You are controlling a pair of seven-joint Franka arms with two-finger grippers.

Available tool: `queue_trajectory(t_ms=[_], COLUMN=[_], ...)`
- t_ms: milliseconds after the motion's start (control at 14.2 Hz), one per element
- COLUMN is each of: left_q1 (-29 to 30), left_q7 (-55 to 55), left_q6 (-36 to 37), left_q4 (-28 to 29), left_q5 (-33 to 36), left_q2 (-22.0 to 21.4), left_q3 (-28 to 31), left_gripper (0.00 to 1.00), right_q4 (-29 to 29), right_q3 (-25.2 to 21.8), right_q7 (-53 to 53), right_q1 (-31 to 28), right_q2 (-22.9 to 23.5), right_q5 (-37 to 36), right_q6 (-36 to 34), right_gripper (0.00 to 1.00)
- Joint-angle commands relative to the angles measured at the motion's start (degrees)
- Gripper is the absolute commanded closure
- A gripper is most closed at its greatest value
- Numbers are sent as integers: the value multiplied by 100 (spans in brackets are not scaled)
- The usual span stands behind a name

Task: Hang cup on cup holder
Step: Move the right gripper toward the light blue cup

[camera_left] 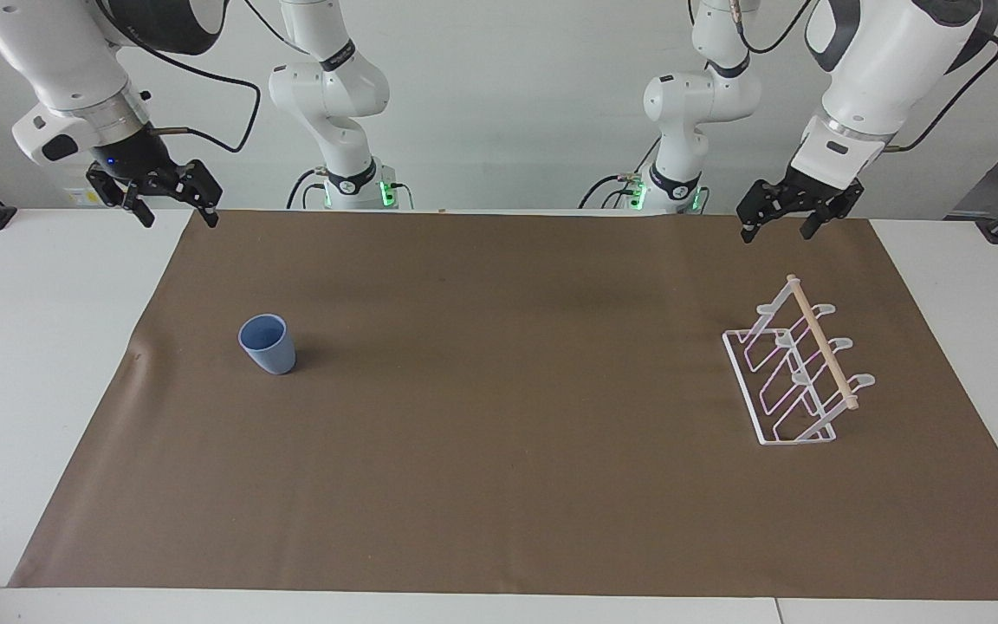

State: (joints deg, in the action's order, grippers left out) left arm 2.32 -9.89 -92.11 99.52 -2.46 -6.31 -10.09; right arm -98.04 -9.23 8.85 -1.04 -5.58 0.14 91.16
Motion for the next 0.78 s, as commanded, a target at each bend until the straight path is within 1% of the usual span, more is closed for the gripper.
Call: queue_trajectory(t_ms=[0, 212, 282, 353, 494, 565, 706], left_q1=[-3, -47, -64, -73, -73, -65, -30], left_q7=[-101, -372, -539, -514, -427, -209, 39], left_q6=[-132, -184, -211, -194, -115, -123, -123], left_q4=[226, 217, 217, 226, 234, 235, 243], left_q5=[105, 97, 96, 96, 105, 105, 123], left_q2=[-186, -204, -212, -213, -221, -221, -213], left_q3=[8, -10, -10, -54, -89, -80, -80], left_gripper=[0, 0, 0, 0, 0, 0, 0], right_q4=[-207, -215, -268, -460, -1117, -1538, -2251], right_q3=[9, 18, 26, 61, 140, 254, 526], right_q7=[64, 143, 169, 161, 187, 179, 108], right_q1=[25, 25, 60, 156, 192, 192, 140], right_q2=[-172, -172, -189, -276, -539, -723, -883], right_q5=[-75, -75, -75, -75, -75, -67, -40], right_q6=[139, 139, 157, 305, 753, 859, 1393], right_gripper=[0, 0, 0, 0, 0, 0, 0])
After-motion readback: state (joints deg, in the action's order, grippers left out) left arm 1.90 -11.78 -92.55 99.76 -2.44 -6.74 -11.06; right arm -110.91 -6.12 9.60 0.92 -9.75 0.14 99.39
